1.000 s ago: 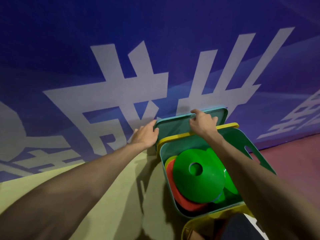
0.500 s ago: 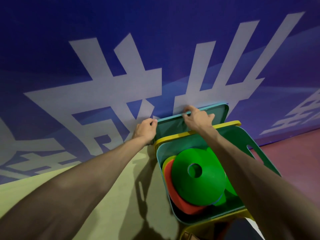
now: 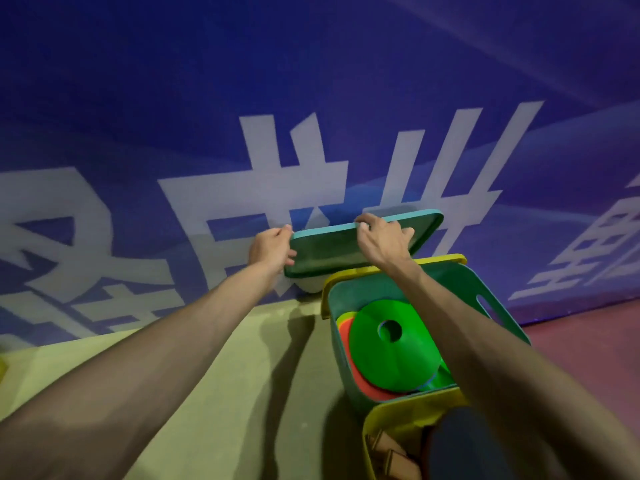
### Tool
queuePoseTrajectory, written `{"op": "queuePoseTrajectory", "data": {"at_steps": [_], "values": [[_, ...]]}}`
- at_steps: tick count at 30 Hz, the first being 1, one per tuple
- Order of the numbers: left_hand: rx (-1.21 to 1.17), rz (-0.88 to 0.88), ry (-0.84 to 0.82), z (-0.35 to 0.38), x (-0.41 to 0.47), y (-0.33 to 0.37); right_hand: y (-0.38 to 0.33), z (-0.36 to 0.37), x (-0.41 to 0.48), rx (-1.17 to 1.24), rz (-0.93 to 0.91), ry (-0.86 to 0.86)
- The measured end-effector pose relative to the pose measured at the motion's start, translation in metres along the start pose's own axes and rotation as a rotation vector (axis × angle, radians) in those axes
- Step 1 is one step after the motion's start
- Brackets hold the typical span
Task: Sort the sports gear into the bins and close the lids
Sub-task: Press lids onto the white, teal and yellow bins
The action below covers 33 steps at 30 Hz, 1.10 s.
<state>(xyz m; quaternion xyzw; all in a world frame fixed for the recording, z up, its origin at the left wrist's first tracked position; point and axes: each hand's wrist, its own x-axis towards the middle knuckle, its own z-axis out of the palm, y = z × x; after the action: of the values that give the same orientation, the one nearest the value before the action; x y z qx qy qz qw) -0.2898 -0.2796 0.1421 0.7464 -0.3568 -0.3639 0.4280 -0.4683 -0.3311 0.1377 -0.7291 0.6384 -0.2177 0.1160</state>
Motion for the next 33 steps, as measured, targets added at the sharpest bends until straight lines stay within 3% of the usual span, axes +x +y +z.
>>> {"op": "queuePoseTrajectory", "data": {"at_steps": [5,11,17,21,25,29,33], "values": [[-0.540,-0.270,0.053,-0.048,-0.050,0.011,-0.057,-0.027,-0.056,-0.006,-0.115,0.056],[-0.943,-0.301,0.083,-0.106,-0.090,-0.018,-0.100,-0.027,-0.128,0.126,-0.140,-0.048],[-0.849,-0.302,0.109,-0.159,-0.115,-0.077,-0.098,-0.025,-0.183,0.036,0.056,0.111],[-0.823,-0.284,0.021,-0.184,-0.144,-0.093,-0.079,-0.047,-0.188,-0.156,0.166,0.238],[-0.806,-0.280,-0.147,-0.177,-0.168,-0.100,-0.039,-0.067,-0.181,0.064,0.356,0.084],[-0.808,-0.317,-0.313,-0.132,-0.188,-0.094,0.020,-0.094,-0.175,0.119,0.345,-0.042],[-0.550,-0.295,-0.421,-0.073,-0.201,-0.084,0.089,-0.111,-0.172,0.129,0.384,-0.123]]}}
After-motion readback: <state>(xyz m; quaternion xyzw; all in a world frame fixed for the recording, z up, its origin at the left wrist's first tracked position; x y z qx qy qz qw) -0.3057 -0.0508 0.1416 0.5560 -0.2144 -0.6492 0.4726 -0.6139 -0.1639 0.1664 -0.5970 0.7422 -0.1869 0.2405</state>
